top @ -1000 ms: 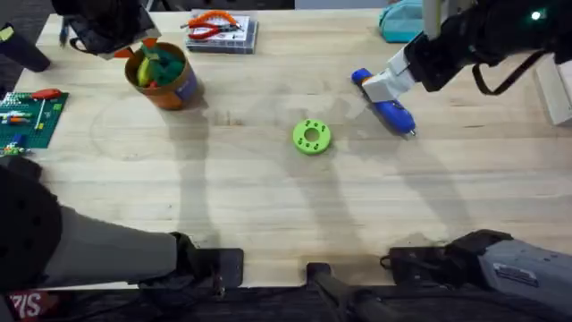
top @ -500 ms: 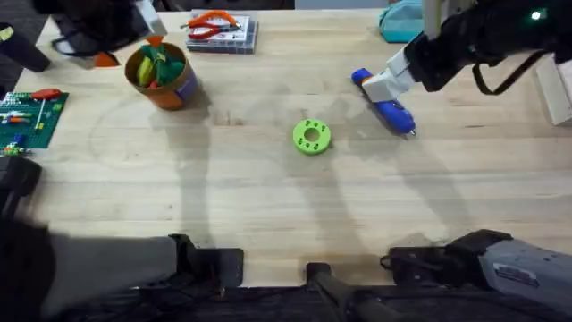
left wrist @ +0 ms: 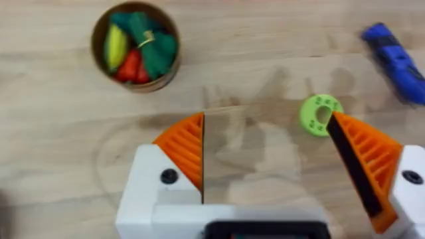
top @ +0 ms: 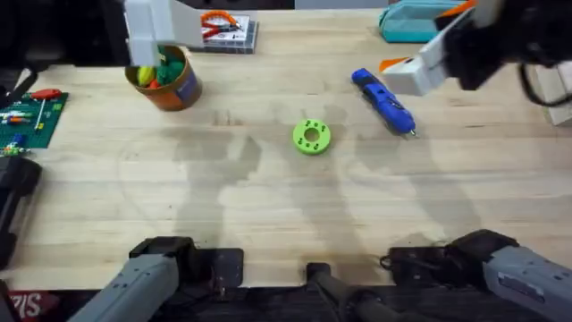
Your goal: Pick up the gripper from the table and insert it into the empty holder that is missing its gripper. Then pick up a screw, insert it into the mounting hole, and use the screwdriver to tighten it. Finally, clean up the table by picking up the vegetable and placing it into the bucket.
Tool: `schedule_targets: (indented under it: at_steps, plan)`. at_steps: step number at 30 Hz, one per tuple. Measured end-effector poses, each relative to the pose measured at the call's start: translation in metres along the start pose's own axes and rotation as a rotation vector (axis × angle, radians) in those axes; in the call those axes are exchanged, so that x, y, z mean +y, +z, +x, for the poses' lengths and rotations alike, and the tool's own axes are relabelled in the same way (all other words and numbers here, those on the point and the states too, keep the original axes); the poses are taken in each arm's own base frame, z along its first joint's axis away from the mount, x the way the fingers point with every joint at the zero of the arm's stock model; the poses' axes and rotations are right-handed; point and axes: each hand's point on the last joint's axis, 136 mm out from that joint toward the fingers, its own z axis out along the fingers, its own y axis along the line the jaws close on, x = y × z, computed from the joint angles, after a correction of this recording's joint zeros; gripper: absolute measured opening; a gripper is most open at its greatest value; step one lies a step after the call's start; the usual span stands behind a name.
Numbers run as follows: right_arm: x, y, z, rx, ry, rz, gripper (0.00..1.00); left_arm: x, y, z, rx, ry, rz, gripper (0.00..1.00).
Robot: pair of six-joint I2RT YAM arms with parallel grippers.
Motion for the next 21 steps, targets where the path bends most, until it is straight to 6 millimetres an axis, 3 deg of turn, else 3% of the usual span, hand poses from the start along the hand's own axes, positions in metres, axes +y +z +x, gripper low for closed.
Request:
schedule_targets:
  at_steps: [3, 21]
  plan:
    - [-0.001, -0.021, -0.005, -0.061, -0.001, 0.023, 0.959, -0.013, -0.012, 0.001, -0.035, 0.044, 0.055, 0.989]
    - [-0.001, -0.021, -0.005, -0.061, -0.001, 0.023, 0.959, -0.013, -0.012, 0.001, -0.035, 0.044, 0.055, 0.989]
